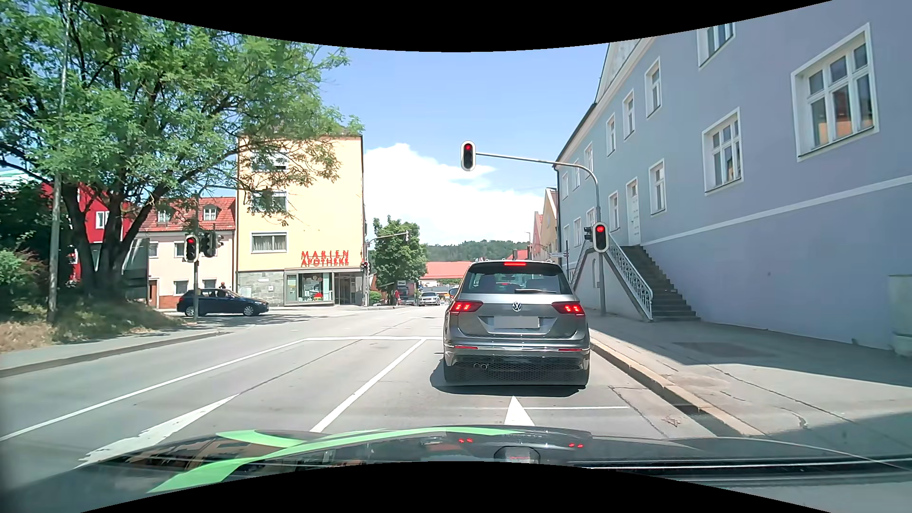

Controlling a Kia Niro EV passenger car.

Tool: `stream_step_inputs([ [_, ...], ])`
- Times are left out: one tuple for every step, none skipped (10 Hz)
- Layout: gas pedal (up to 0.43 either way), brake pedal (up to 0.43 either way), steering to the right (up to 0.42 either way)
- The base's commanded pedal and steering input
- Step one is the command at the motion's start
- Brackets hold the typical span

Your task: Follow the waypoints while adhering to traffic rules and regulations

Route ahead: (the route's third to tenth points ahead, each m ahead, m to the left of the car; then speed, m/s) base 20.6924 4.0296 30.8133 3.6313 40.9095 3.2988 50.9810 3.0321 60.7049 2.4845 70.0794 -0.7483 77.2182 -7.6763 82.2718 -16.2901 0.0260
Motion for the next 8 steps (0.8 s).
stream_step_inputs([
  [0.000,0.213,-0.007],
  [0.000,0.213,-0.007],
  [0.000,0.213,-0.007],
  [0.000,0.220,-0.007],
  [0.000,0.226,-0.007],
  [0.000,0.232,-0.007],
  [0.000,0.232,-0.007],
  [0.000,0.238,-0.007],
])
